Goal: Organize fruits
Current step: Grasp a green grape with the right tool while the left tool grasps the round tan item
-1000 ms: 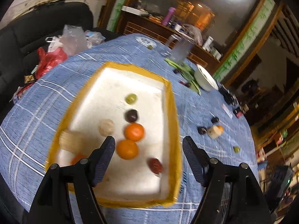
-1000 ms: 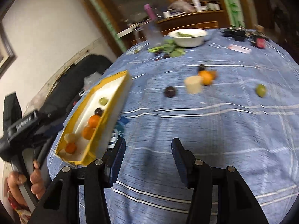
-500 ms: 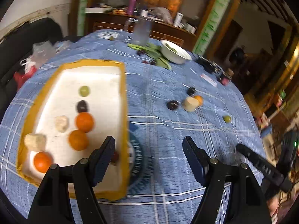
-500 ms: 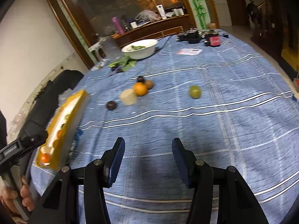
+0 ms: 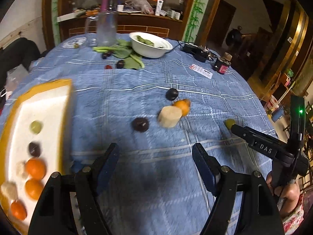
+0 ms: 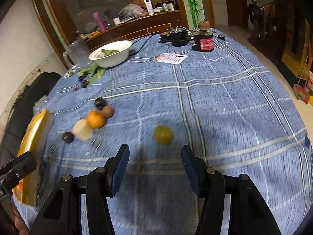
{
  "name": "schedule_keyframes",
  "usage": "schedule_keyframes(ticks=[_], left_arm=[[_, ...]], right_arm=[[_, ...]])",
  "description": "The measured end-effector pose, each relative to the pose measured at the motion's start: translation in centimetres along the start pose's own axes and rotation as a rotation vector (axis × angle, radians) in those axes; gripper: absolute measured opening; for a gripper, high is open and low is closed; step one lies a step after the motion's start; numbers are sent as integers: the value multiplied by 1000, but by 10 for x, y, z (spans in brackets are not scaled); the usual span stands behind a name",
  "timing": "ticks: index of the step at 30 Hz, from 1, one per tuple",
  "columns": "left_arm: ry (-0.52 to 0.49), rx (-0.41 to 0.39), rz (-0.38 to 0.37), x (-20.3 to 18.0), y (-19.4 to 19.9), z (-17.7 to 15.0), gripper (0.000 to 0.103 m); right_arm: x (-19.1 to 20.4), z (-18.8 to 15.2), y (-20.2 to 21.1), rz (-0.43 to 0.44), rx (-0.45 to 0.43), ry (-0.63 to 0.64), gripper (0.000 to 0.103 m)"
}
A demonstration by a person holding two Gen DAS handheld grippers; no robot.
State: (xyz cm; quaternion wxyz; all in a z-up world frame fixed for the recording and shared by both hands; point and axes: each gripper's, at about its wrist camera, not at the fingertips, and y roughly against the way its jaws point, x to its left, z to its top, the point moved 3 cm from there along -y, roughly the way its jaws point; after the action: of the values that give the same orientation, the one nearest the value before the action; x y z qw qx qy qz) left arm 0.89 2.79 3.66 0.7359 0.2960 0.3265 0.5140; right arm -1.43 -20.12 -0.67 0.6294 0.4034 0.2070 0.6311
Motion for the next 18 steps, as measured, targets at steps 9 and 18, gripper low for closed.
schedule_keyframes(ticks=[9, 18], left_arm=[[-99, -17, 3, -22, -57, 32, 75], [-197, 17, -78, -37, -90, 26, 73]], right_arm=[[0, 8, -27, -44, 14, 40, 59], [4, 6, -29, -64, 1, 100, 60]])
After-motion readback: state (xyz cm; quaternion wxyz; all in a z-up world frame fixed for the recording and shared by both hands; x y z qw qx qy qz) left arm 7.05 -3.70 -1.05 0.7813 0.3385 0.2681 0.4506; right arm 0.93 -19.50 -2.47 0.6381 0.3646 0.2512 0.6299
